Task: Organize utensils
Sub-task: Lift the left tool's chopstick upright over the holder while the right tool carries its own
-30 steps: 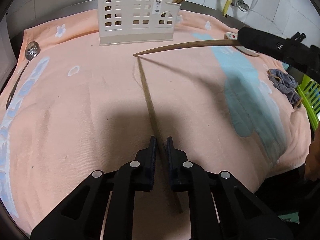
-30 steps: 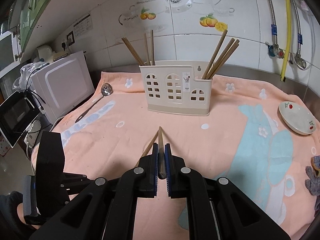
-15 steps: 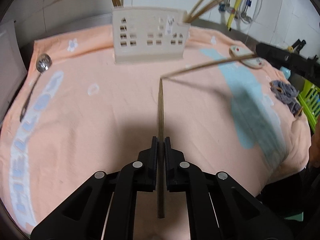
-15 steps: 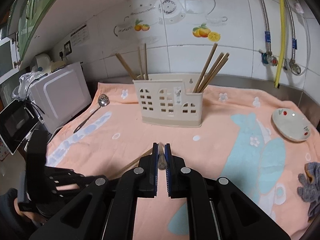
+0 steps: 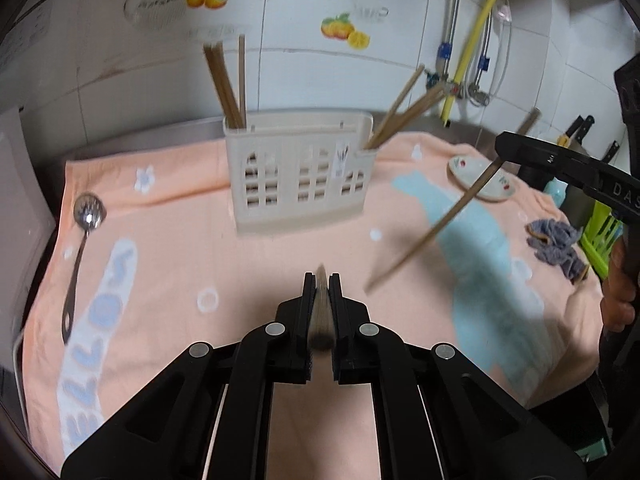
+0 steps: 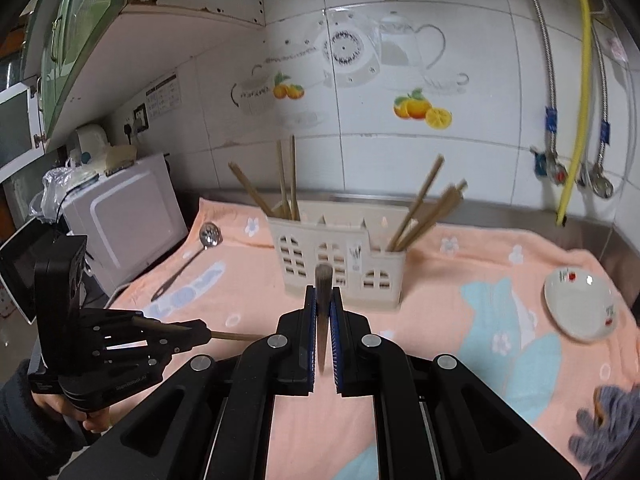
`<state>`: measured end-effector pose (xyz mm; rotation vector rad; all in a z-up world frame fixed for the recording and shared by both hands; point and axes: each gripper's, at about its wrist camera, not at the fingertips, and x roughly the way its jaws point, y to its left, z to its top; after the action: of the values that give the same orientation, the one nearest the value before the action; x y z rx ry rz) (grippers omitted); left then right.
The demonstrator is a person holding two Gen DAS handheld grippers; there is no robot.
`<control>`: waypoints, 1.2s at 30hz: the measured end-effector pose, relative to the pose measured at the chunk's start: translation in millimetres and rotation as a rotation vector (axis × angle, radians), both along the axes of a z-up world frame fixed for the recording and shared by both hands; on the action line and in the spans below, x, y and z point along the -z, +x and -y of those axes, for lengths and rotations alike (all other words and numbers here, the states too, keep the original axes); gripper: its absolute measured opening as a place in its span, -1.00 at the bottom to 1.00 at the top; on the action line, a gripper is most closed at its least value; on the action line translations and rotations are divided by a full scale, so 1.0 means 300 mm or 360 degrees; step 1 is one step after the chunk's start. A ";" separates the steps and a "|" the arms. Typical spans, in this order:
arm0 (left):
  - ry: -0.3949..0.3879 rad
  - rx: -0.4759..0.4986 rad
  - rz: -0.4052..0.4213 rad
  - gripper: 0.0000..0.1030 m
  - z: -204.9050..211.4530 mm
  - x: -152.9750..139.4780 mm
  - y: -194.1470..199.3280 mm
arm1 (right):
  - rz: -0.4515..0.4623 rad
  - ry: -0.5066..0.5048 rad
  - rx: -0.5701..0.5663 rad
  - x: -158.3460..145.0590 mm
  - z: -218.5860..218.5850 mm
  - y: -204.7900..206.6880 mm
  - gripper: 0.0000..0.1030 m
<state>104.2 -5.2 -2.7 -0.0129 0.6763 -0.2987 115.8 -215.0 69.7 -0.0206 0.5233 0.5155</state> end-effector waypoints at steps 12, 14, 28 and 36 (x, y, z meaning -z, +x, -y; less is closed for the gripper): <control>0.0002 0.0035 0.0274 -0.90 -0.021 -0.293 0.108 | 0.0147 -0.0030 -0.0006 -0.276 -0.021 0.185 -0.88; -0.0010 0.0032 0.0325 -0.90 -0.025 -0.347 0.130 | 0.0183 -0.0039 0.0005 -0.324 -0.025 0.214 -0.88; 0.0023 -0.0059 0.0513 -0.89 -0.015 -0.530 0.362 | 0.0183 -0.0102 0.0130 -0.344 -0.042 0.437 -0.88; 0.0017 -0.0058 0.0537 -0.89 -0.010 -0.548 0.396 | 0.0085 -0.0139 0.0103 -0.240 -0.074 0.488 -0.88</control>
<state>222.9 -2.3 161.7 0.0348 0.3423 -0.2546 262.2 -192.9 141.8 -0.1003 0.4922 0.4276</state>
